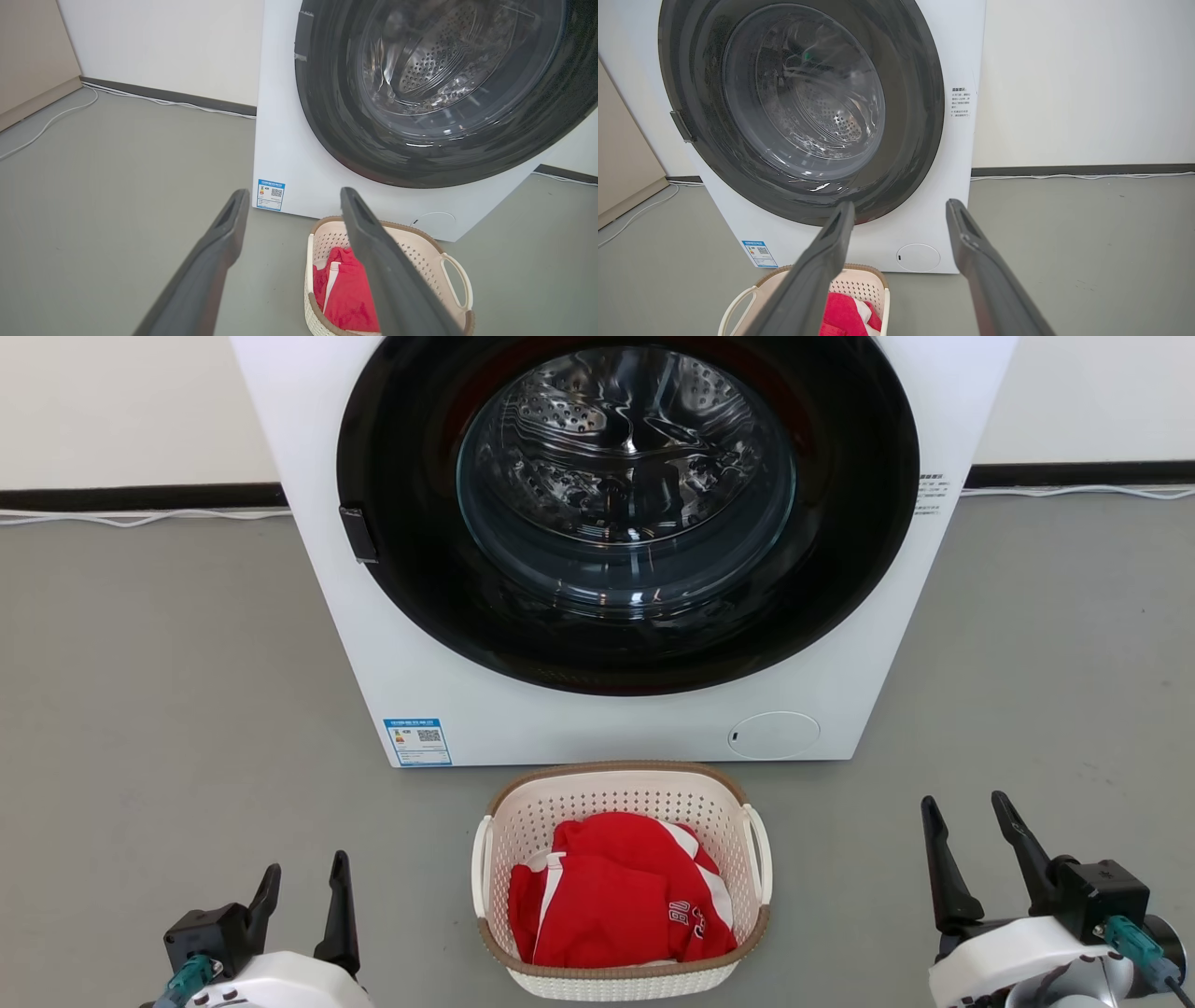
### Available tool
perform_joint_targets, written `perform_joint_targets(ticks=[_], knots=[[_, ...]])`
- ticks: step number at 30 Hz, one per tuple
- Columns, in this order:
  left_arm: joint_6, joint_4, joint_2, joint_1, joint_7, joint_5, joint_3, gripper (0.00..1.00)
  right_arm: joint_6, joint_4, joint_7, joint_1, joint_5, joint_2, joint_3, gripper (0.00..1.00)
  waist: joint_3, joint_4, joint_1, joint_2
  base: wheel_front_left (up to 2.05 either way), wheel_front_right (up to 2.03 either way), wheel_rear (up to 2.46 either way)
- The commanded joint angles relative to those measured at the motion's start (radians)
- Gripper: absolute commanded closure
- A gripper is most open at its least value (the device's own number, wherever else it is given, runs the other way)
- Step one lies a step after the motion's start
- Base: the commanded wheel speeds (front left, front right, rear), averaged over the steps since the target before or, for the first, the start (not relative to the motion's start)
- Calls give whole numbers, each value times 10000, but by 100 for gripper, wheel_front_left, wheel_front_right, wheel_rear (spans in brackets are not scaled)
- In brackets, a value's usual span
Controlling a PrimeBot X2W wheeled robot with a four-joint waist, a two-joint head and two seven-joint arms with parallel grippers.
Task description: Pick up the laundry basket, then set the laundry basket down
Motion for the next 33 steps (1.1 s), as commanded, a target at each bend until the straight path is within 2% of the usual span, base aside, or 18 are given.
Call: perform_joint_targets(ticks=[1,6,7,13,17,22,33], knots=[[-97,-208,78,-196,-91,101,342,0,62,-199,-67,-54,-132,-53,183,0,-9,-7,0,-1,0,0,0],[-207,-172,22,-226,-91,252,417,0,62,-139,-67,-4,-156,-2,167,0,-80,-54,0,-1,0,0,0],[-160,44,-75,-1,0,113,99,100,2,39,0,29,-72,64,-19,100,-81,-52,0,-1,0,0,0],[-180,451,-239,87,151,-162,151,100,-8,445,126,214,204,229,-55,100,-91,-54,1,-1,0,0,0],[-208,371,-243,74,283,-593,189,100,-6,385,263,202,694,238,-83,100,-109,-54,22,-1,0,0,0],[-249,233,-250,72,429,-1236,199,100,-2,276,408,204,1424,253,-72,100,-85,-54,1,-1,0,0,0],[-325,2,-263,38,726,-2409,253,100,4,102,707,170,2752,280,-93,100,-74,-54,0,-1,0,0,0]])
